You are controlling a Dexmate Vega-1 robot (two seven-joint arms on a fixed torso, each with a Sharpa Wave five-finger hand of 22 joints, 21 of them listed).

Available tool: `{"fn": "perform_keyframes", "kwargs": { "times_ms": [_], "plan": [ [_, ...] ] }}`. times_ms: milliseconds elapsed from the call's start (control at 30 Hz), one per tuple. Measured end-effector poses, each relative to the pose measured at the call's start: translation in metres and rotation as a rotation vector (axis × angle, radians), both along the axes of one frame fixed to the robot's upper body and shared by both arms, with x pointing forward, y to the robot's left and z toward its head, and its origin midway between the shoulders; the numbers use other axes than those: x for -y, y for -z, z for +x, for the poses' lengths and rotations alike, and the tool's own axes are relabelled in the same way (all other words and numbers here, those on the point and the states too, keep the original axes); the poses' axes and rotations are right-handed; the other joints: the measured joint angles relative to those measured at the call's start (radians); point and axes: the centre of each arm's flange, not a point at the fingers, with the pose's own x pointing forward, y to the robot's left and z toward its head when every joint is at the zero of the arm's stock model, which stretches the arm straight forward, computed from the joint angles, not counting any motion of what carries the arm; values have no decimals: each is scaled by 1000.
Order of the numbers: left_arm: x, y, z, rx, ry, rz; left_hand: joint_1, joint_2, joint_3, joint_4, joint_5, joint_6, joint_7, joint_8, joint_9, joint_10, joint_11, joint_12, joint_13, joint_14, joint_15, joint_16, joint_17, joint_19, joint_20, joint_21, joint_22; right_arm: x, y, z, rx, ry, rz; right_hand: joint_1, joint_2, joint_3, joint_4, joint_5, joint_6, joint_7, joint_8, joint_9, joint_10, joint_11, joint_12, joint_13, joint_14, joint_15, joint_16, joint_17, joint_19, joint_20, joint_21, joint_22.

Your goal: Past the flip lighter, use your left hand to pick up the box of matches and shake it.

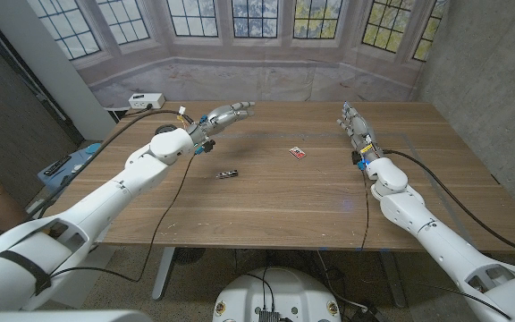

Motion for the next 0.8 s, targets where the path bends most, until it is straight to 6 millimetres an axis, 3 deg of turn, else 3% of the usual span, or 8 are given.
{"fn": "perform_keyframes", "kwargs": {
  "times_ms": [567,800],
  "plan": [
    [19,-21,-3,109,-14,230,29,-24,2,-6,4,19,-15,0,0,8,-8,7,0,7,-7,0,0,13,2,0,-1,7,-1,4,-3,18,6,5,5,4,-4,-4,16,5,0,0,7,7,0,5,5,5,8,0,8,0,0,0],
    [24,-32,-3,152,-17,313,59,-27,2,-6,0,68,-27,9,0,10,-21,7,0,7,-7,0,0,18,7,0,1,8,-3,6,2,16,10,5,5,8,-8,-4,18,7,0,0,7,7,0,5,5,5,8,0,11,-3,0,0]
  ]
}}
